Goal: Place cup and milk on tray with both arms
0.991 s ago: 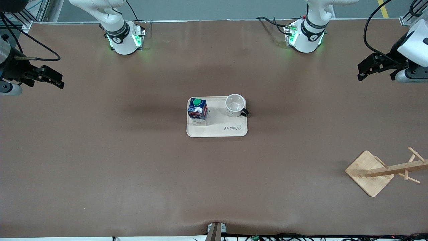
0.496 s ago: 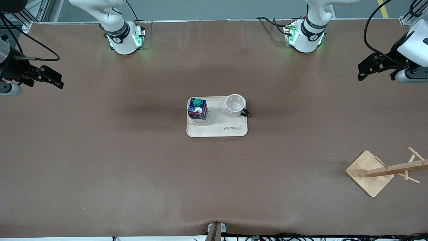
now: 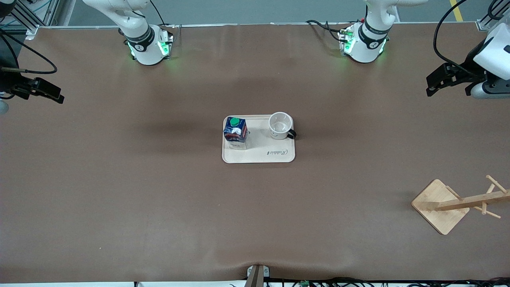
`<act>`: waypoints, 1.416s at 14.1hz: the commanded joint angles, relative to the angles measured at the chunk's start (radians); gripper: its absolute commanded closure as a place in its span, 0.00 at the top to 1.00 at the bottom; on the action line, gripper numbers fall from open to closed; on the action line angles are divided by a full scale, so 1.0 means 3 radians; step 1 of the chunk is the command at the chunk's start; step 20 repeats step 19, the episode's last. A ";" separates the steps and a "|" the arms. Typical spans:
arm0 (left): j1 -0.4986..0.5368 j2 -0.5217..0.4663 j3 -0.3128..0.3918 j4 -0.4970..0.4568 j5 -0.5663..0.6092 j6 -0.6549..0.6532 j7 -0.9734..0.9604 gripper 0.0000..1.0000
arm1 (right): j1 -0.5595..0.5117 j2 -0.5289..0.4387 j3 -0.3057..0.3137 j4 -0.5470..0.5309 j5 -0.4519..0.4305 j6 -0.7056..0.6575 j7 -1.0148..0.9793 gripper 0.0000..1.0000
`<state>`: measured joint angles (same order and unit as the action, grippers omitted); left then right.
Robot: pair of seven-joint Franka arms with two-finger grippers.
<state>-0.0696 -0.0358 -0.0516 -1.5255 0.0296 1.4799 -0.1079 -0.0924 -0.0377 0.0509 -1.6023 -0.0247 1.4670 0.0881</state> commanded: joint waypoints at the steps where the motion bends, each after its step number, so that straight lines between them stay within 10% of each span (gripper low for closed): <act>1: -0.0018 0.0012 0.0003 0.0048 0.0050 -0.0019 -0.0009 1.00 | -0.0050 -0.0048 0.0035 0.0018 0.0057 -0.0022 -0.0043 1.00; 20: -0.0034 0.0017 0.0003 0.0048 0.0004 -0.0014 -0.0019 1.00 | -0.0152 -0.0038 0.0020 0.0136 0.0215 -0.0222 -0.0217 1.00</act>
